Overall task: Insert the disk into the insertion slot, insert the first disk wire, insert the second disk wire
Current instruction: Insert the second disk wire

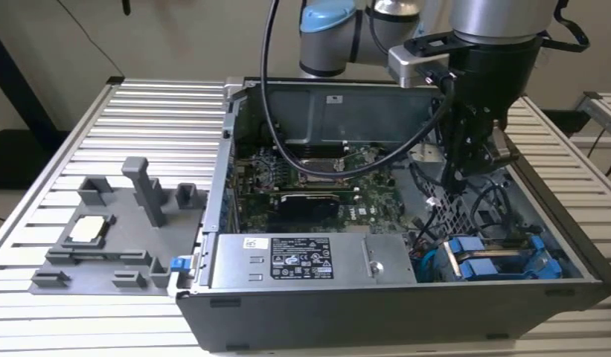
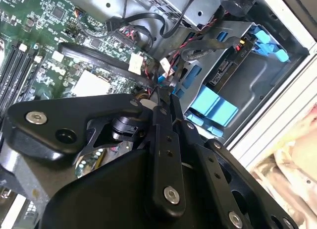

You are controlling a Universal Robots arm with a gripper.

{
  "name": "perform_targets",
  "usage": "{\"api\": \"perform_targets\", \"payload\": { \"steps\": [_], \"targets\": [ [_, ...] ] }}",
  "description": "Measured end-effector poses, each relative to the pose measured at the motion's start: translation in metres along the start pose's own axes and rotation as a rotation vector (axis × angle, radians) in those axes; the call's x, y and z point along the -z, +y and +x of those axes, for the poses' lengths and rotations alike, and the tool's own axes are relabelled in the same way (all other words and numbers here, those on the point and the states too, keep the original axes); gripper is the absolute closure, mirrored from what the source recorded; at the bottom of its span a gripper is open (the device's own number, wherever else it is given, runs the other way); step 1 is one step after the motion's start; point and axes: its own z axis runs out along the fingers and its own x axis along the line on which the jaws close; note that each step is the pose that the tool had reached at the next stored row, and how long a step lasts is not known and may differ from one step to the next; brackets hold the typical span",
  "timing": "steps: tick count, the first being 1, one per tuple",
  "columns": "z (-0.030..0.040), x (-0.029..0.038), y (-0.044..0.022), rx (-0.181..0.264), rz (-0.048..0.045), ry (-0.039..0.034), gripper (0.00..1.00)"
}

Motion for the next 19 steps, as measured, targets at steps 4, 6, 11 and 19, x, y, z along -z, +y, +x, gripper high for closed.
{"api": "perform_targets", "payload": {
  "steps": [4,6,11,19],
  "targets": [
    [0.0,0.0,0.0,0.0,-0.0001,0.0019,0.84],
    [-0.0001,0.0,0.0,0.0,-0.0002,0.0029,0.84],
    [-0.0034,0.0004,0.0007,0.006,0.0117,0.0541,0.77],
    [-0.0041,-0.0007,0.0026,0.004,0.0266,0.0637,0.77]
  ]
}}
